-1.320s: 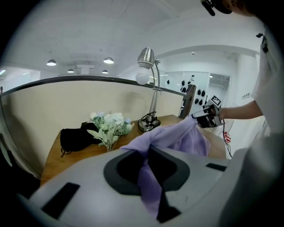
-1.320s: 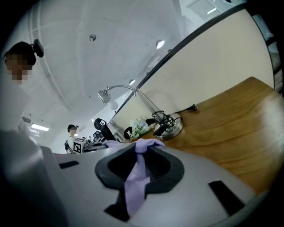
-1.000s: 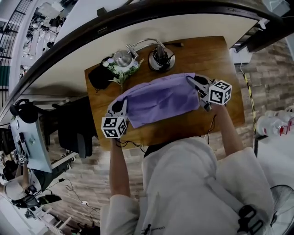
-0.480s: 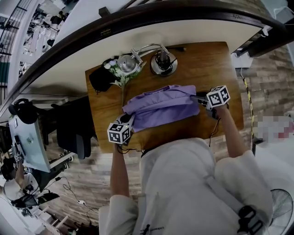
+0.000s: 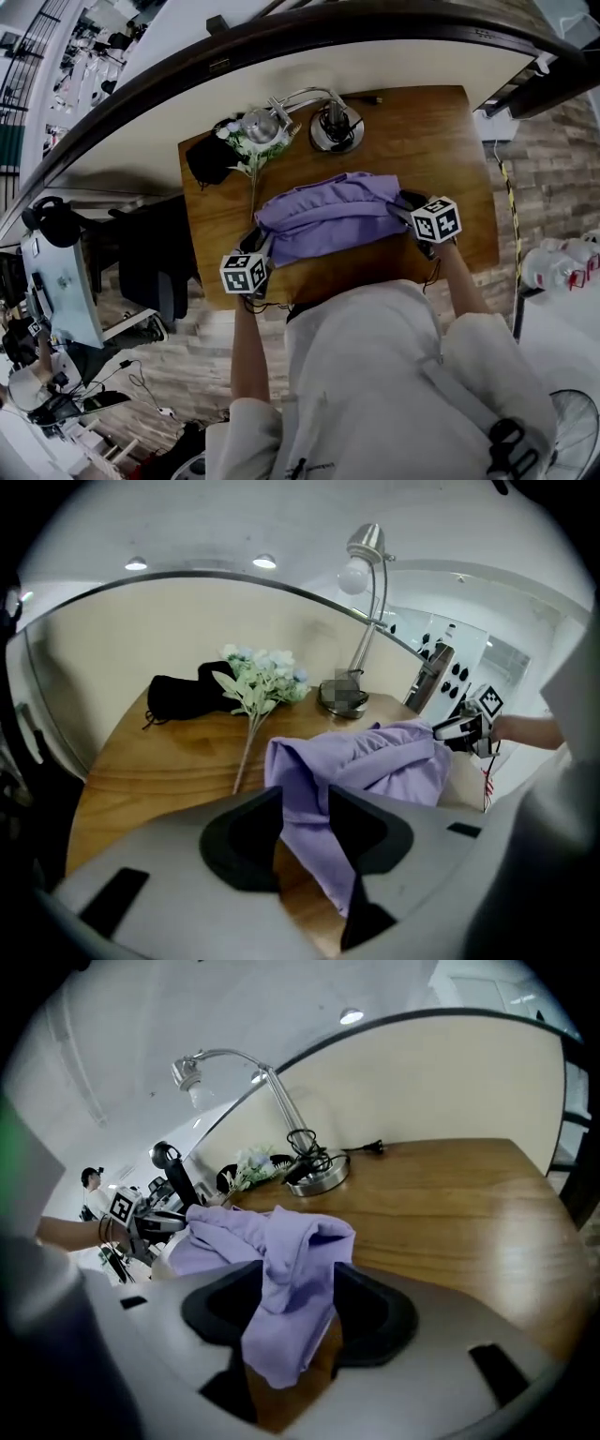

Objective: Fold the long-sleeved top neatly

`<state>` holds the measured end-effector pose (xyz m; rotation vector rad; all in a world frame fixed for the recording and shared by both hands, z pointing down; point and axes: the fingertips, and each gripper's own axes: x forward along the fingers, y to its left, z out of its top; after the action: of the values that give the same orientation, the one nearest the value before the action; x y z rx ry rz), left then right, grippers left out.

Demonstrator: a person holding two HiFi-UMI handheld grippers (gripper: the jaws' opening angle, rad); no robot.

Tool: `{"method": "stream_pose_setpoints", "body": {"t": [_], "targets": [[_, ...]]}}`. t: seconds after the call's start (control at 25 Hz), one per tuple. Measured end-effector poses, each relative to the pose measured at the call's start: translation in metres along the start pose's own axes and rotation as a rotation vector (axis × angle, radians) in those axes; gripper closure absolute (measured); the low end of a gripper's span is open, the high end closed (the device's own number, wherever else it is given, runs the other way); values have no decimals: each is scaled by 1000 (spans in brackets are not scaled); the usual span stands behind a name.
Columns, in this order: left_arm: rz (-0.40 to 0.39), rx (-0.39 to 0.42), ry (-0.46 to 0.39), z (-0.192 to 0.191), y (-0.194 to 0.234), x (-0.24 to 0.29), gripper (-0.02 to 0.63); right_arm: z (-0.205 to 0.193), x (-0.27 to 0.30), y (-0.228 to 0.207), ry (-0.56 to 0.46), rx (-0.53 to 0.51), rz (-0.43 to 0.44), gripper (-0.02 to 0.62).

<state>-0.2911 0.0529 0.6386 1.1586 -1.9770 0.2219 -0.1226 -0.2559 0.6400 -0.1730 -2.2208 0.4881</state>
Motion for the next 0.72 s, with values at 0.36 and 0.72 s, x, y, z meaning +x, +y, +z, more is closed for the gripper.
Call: {"method": "stream_pose_setpoints", "body": {"t": [0.36, 0.72], "targets": [[157, 67, -347, 62, -16, -42, 451, 80, -39, 27, -401, -189, -162, 435], [253, 19, -336, 93, -42, 63, 538, 109, 67, 65, -403, -240, -155, 591]]}}
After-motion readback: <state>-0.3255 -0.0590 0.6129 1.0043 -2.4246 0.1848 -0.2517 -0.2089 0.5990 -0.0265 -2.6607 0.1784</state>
